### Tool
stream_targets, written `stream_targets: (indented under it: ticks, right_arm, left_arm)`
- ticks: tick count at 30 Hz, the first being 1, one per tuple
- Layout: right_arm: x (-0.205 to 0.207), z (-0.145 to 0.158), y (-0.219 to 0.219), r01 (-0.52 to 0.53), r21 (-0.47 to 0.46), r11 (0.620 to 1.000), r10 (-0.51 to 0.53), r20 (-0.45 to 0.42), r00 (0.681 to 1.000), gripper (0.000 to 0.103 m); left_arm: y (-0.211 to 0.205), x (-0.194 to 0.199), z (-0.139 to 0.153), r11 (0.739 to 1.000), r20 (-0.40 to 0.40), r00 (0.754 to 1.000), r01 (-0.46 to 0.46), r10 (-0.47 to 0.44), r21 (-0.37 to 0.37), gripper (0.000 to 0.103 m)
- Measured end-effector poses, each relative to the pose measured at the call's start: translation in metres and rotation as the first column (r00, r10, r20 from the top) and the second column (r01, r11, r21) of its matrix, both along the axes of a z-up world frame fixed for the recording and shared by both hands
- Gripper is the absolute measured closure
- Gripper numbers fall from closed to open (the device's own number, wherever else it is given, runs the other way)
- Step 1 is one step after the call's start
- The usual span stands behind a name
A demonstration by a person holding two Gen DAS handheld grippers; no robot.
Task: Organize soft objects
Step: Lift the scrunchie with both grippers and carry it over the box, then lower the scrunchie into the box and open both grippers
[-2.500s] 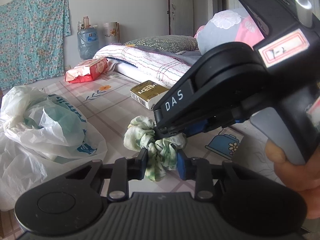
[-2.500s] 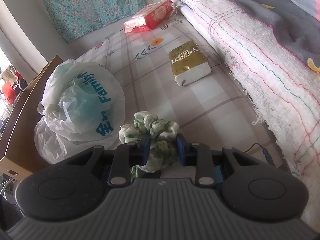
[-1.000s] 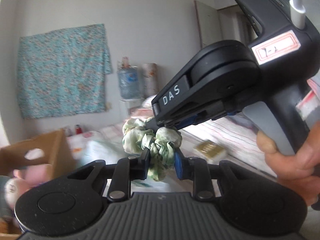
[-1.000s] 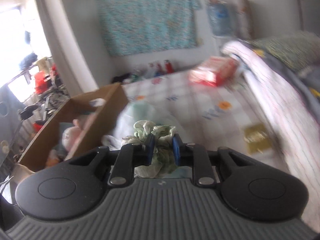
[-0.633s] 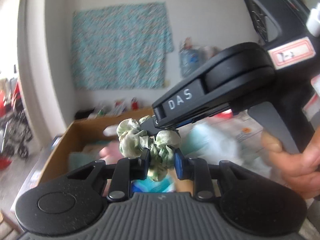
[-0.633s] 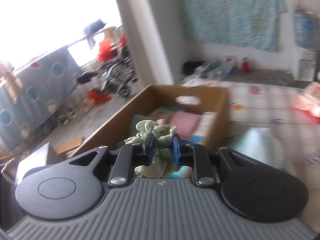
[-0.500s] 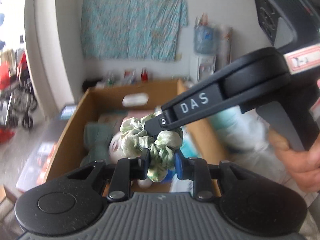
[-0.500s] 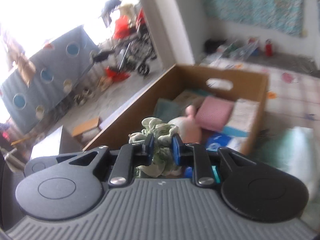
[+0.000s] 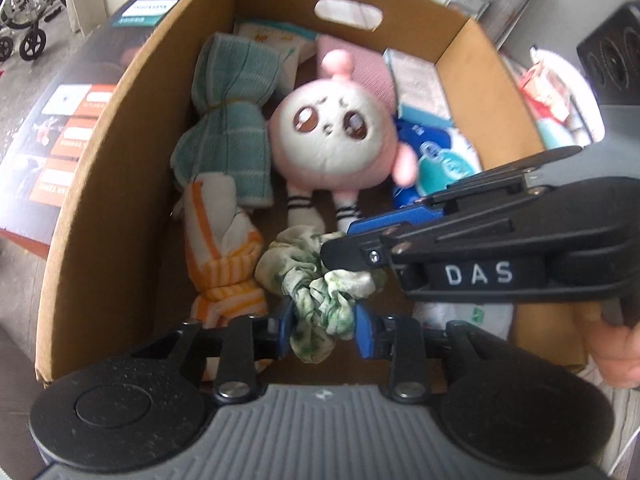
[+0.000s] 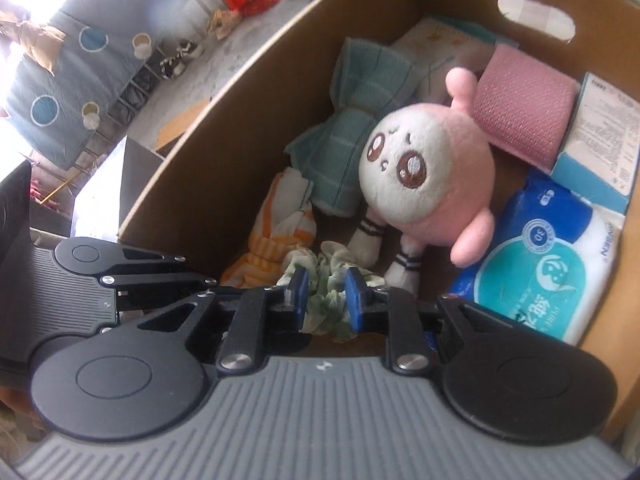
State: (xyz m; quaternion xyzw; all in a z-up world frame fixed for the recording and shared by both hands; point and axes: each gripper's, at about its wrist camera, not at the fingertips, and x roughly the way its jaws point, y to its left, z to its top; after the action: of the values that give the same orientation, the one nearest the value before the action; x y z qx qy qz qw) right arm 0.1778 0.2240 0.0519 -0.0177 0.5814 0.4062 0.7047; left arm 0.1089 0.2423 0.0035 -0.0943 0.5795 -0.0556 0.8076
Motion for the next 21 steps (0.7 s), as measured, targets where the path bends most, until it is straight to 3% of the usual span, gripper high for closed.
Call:
stream_targets:
  ticks: [7,13,19,21]
  right_arm:
    - [0.004,-0.02,0.016,-0.022,-0.016,1.0,0.021,-0.061,0.998,0.082]
    - [-0.001,-0.026,0.026,-0.033,-0.045,0.998,0.032,-0.026,0.999,0.08]
    - [-0.009,-0.02,0.023,-0.005,0.026,1.0,0.006,-0.038,0.999,0.071]
    - [-0.009,-0.014,0.019,0.017,0.065,0.998,-0.014,-0.046,0.999,0.064]
  left_arm:
    - [0.008,0.009,-0.005,1.0,-0.035,0.999,-0.001,0.002,0.019,0.055]
    - [0.003,0.012,0.0,0.999,-0.014,1.0,-0.01,0.01,0.042,0.037]
    - [0.001,0.01,0.007,0.998,0.005,1.0,-0.015,0.015,0.055,0.035]
    - [0.001,0.006,0.013,0.998,0.023,1.0,-0.022,0.02,0.058,0.035]
